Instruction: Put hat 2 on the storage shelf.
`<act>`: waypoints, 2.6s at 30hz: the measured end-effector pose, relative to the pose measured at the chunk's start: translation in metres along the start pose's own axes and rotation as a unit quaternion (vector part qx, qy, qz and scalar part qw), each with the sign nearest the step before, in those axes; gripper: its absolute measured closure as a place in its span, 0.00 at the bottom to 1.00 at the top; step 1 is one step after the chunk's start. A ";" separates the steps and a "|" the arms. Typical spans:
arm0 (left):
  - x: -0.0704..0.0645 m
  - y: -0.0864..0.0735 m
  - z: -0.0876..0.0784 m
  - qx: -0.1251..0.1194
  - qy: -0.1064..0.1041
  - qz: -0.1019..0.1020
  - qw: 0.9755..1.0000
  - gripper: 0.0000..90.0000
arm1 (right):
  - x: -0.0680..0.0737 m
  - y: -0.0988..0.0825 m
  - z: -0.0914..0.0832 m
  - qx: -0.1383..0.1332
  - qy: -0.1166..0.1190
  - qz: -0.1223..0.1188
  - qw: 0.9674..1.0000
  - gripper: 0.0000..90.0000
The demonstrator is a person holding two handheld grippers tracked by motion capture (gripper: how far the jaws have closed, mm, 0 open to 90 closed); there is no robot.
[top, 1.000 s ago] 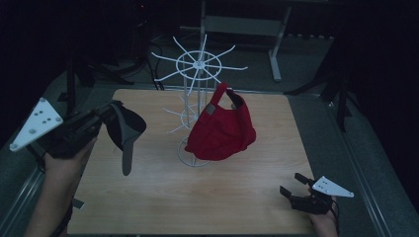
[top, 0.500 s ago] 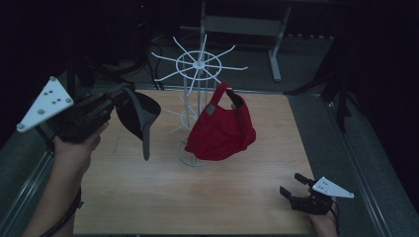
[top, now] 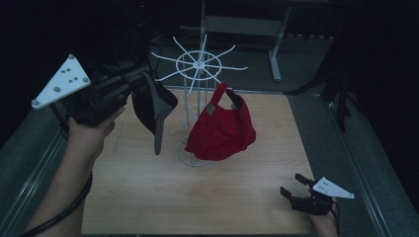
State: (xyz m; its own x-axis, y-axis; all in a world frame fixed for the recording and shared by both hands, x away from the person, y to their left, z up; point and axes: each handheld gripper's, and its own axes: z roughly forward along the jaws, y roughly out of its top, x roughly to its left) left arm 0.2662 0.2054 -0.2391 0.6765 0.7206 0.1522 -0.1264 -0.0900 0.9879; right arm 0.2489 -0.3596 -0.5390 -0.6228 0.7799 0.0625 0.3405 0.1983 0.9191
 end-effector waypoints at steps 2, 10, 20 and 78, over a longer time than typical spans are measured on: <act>-0.001 0.002 0.005 0.000 -0.007 -0.003 1.000 0.96 | 0.000 0.000 0.000 0.001 -0.001 -0.001 1.000 0.18; -0.007 0.001 0.021 0.003 -0.031 -0.005 1.000 0.96 | -0.001 -0.002 -0.001 0.003 -0.004 0.002 1.000 0.18; -0.013 -0.021 0.024 0.036 -0.058 -0.002 0.998 0.96 | -0.002 -0.002 -0.001 0.004 -0.006 0.001 1.000 0.18; -0.009 -0.135 -0.039 0.082 -0.043 -0.077 0.993 0.60 | -0.001 -0.003 0.002 0.006 -0.005 0.001 1.000 0.18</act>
State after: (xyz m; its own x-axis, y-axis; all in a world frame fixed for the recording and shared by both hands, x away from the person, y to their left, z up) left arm 0.2489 0.2377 -0.3747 0.7395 0.6732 -0.0050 0.0973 -0.0995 0.9903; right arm 0.2502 -0.3601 -0.5421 -0.6159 0.7855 0.0599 0.3494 0.2041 0.9145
